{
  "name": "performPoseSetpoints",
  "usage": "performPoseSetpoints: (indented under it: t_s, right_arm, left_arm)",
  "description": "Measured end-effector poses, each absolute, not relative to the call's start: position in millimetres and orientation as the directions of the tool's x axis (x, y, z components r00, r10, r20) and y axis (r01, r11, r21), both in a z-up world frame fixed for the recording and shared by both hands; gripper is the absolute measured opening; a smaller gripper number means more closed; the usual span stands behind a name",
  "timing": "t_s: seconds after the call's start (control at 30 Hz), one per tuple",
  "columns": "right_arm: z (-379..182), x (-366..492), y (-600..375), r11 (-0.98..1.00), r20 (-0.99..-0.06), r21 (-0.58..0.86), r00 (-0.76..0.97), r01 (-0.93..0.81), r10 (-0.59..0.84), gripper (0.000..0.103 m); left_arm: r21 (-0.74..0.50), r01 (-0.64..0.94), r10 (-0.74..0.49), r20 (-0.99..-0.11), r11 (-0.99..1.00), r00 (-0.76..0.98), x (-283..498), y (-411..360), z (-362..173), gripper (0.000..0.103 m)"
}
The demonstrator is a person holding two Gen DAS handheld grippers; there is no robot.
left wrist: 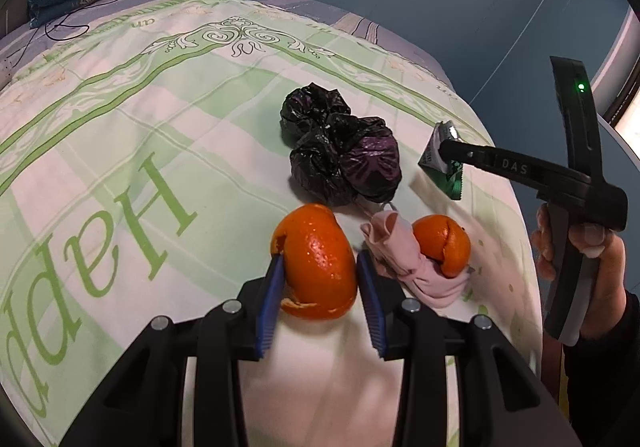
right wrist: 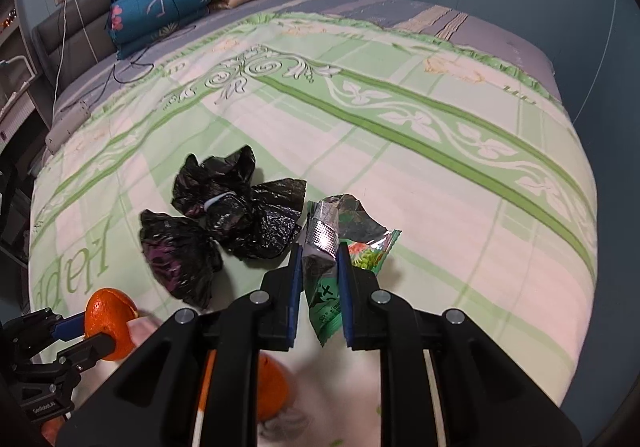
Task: Collect trash
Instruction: 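Grasp the peeled orange with the left tool while the right tool grasps the silver-green wrapper, then carry the orange and the wrapper in both tools to the bin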
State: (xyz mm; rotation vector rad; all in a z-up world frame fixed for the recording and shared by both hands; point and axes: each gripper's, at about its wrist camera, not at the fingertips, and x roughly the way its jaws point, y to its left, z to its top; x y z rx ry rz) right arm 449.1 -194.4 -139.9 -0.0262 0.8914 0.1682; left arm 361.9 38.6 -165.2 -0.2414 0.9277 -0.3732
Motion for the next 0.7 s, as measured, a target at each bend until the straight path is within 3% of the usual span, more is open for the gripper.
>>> performPoseSetpoints:
  t_s: [0.7]
  right_arm:
    - [-61,326,-213,0.973,-0.669,0.111,0.709,-0.204,0.225,0.016]
  left_arm:
    - [-0.314,0.215,-0.377,-0.675,0.925,0.634,272,53,-102,0.035]
